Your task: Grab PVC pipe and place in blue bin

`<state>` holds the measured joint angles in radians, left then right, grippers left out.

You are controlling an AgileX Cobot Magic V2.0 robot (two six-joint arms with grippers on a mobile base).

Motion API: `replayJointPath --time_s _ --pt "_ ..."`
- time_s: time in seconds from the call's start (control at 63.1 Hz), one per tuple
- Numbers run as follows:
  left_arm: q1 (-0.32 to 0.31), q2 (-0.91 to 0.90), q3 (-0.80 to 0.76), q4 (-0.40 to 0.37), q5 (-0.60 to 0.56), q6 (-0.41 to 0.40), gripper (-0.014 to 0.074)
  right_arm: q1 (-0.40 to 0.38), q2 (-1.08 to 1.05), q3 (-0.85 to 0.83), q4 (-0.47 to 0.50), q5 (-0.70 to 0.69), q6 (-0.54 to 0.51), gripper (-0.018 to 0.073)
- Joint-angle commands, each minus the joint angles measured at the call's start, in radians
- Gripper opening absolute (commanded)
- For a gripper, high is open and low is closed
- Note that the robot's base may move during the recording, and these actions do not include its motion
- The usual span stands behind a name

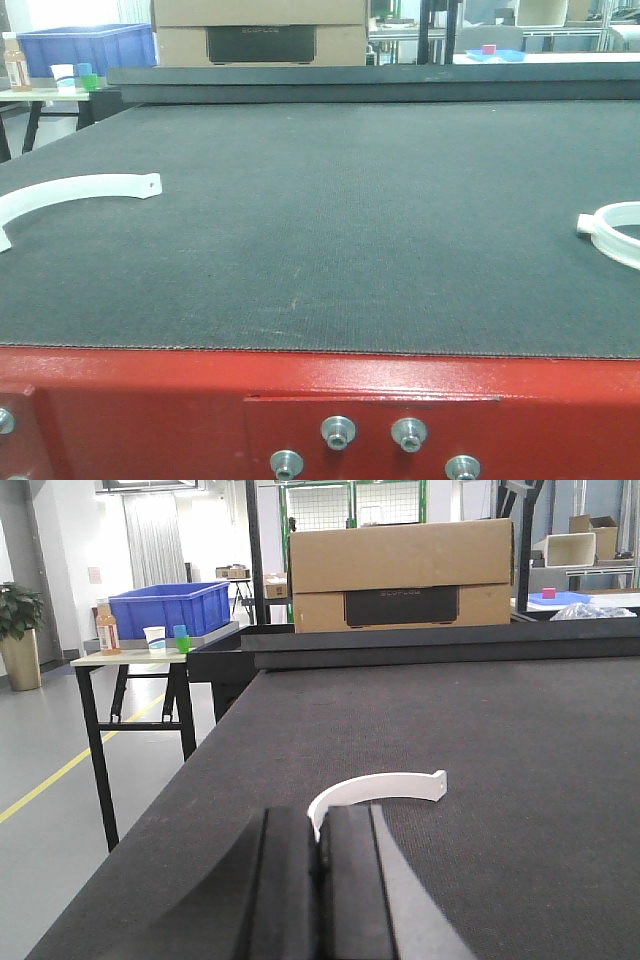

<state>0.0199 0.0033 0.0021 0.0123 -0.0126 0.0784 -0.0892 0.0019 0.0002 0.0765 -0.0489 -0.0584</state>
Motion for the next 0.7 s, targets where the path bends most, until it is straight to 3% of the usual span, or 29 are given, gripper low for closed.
replayJointPath --time_s 0.0,0.396,0.682 --pt "-0.004 -0.003 -0.002 0.001 -0.022 -0.004 -0.0111 0.002 -0.002 0.000 -0.005 -0.026 -0.001 -0.0156" --pt "-0.004 -0.003 -0.002 0.001 -0.022 -0.004 -0.0111 0.002 -0.002 0.000 -0.005 -0.041 -0.001 -0.0156" --pt "-0.004 -0.003 -0.002 0.001 -0.022 -0.004 -0.0111 0.002 -0.002 -0.160 -0.005 0.058 -0.001 -0.0156"
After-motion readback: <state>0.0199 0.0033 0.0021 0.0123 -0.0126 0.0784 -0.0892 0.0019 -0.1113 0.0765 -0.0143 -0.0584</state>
